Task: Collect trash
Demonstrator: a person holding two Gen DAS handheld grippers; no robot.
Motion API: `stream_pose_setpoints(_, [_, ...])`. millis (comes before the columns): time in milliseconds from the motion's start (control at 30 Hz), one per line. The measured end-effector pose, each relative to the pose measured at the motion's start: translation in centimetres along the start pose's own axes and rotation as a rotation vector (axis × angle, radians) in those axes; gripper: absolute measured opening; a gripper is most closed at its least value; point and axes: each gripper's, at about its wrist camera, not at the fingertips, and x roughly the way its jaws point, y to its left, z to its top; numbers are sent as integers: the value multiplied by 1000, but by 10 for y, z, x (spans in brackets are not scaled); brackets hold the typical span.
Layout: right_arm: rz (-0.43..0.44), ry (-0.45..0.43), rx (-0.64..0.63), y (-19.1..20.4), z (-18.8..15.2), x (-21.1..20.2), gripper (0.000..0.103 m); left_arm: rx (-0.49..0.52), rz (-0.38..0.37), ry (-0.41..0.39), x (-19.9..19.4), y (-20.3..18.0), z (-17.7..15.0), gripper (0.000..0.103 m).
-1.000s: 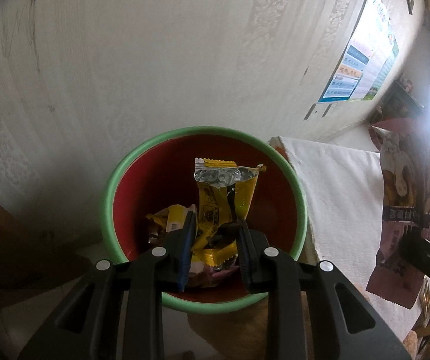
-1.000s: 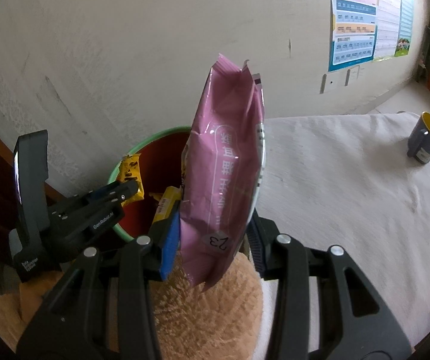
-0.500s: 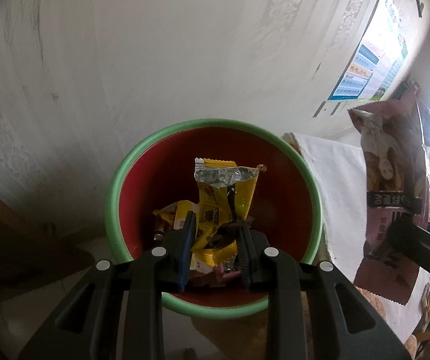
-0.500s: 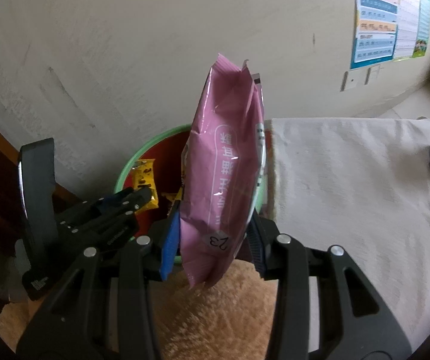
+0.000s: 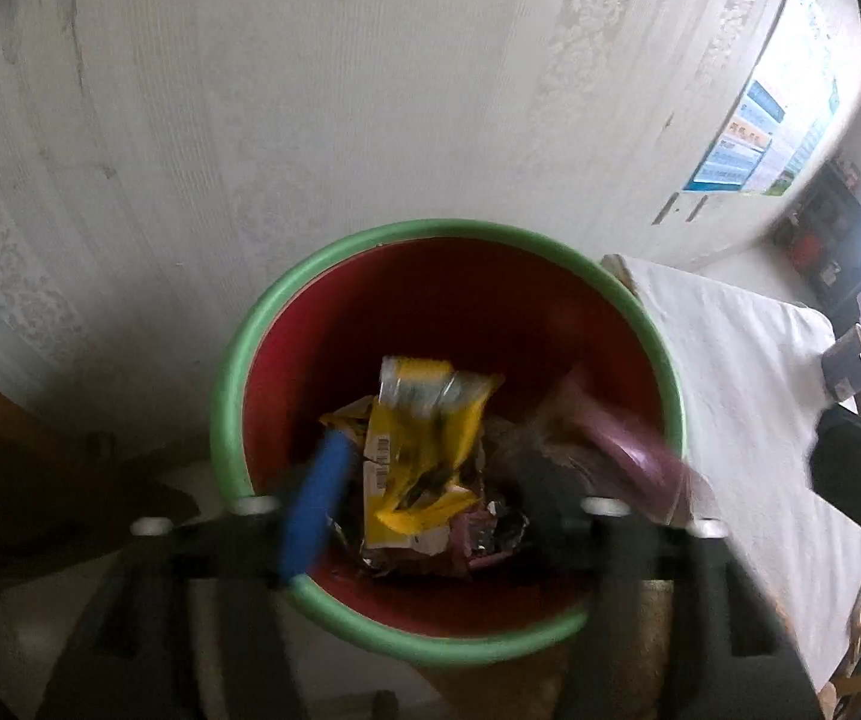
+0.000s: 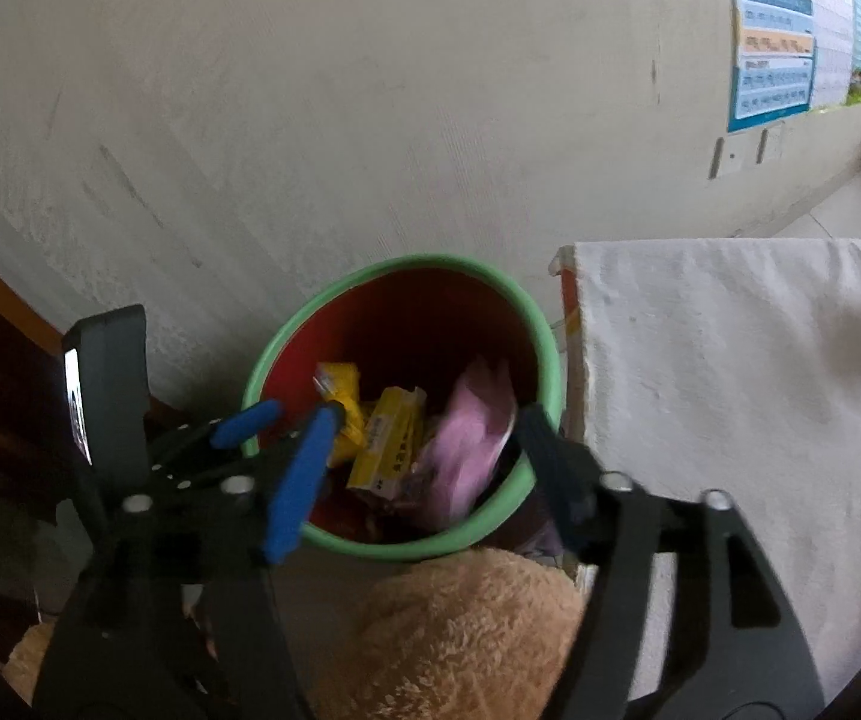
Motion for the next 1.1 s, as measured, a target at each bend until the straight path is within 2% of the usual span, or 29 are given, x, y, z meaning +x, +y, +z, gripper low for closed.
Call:
stream_pose_setpoints(100, [-3, -20, 21, -9, -3, -9, 71, -2, -12, 6, 0, -5, 1, 67])
stream_pose_setpoints(233, [-69, -87, 33, -31, -14, -38, 78, 37, -39, -27, -13, -23, -1, 73])
stream_pose_setpoints(367, [-179, -188, 79, -60, -37, -84, 94, 107, -121, -97, -40, -63, -1, 84])
stream_pose_setpoints(467, [-286, -283, 124, -85, -53, -124, 98, 169, -187, -184, -68, -103, -2, 95])
stream_pose_setpoints(600, [-413, -430, 166, -110, -67, -179, 98, 220, -280, -321, -113, -151, -6, 95])
stream_pose_setpoints(700, [-520, -581, 162, -116, -76, -222, 98, 256, -309, -446, -149, -182, -10, 95])
stream_pose_setpoints(767, [-574, -641, 148, -115, -79, -242, 98, 276, -309, -533, -173, -199, -13, 95])
stream_pose_setpoints(833, [-638, -683, 131, -114, -83, -254, 98, 288, -335, -582, -191, -212, -13, 95])
stream_pose_setpoints(900, [-705, -704, 119, -114, -88, -261, 98, 286, -350, -606, -205, -216, -14, 95])
stream_pose_setpoints(967, [-754, -678, 117, -116, -91, -262, 98, 282, -360, -621, -217, -221, -17, 95])
stream_pose_setpoints(1033, [-719, -651, 121, -121, -94, -261, 98, 287, -354, -618, -223, -225, -20, 95])
stream_pose_setpoints(1100, [-683, -646, 145, -126, -97, -258, 98, 315, -307, -613, -225, -231, -24, 95])
